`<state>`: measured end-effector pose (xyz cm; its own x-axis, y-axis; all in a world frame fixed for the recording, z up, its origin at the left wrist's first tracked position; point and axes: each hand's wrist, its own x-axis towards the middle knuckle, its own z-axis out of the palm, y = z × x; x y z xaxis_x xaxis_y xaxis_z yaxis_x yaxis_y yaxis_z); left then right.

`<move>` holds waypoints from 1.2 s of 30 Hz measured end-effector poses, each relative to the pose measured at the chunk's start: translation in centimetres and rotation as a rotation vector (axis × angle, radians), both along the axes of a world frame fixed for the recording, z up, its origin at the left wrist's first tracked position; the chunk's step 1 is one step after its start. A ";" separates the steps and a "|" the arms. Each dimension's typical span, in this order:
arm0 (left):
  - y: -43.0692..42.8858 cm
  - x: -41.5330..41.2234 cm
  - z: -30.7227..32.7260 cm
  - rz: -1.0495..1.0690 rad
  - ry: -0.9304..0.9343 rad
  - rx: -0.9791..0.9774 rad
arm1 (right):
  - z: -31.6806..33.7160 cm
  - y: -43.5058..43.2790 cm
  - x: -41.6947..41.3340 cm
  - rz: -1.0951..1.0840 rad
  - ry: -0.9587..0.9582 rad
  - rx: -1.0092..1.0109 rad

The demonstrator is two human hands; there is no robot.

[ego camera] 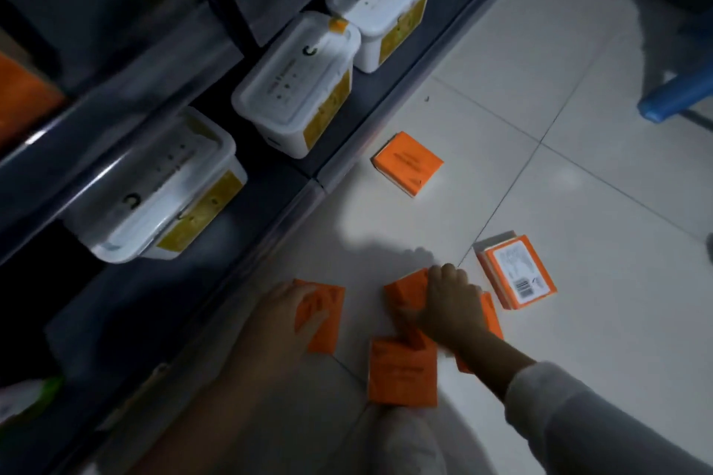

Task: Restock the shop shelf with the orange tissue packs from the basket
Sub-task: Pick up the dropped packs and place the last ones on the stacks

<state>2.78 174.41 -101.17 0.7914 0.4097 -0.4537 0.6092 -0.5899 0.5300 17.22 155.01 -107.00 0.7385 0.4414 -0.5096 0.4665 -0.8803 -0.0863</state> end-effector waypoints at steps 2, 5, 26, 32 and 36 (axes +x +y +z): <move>-0.3 0.2 -0.8 0.051 0.006 -0.052 | -1.5 0.7 -1.2 0.035 -0.014 -0.043; -0.9 0.5 -2.0 0.096 0.040 -0.140 | -3.9 1.3 -2.7 0.026 -0.061 -0.024; -4.7 3.0 -2.4 0.694 -0.047 -0.721 | -1.1 -4.5 -1.0 -0.410 0.007 0.541; -4.0 2.6 -3.3 0.717 -0.039 -0.736 | -6.0 -8.4 0.6 -0.972 0.337 0.184; -4.0 3.0 -3.2 0.736 -0.054 -0.765 | -7.1 -8.6 -0.1 -1.100 0.470 0.244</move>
